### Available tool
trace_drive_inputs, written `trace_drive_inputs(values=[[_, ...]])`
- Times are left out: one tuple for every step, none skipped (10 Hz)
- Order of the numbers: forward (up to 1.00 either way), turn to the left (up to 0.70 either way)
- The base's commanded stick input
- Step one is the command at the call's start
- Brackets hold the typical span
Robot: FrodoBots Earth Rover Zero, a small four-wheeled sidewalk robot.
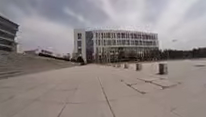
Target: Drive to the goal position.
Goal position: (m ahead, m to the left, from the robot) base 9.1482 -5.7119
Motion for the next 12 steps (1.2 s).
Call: trace_drive_inputs(values=[[0.7,-0.29],[0.7,-0.35],[0.7,-0.35],[0.7,-0.35],[0.7,-0.35],[0.7,-0.35],[0.7,-0.35],[0.7,-0.35],[0.7,-0.35],[0.7,-0.35],[0.7,-0.35],[0.7,-0.09]])
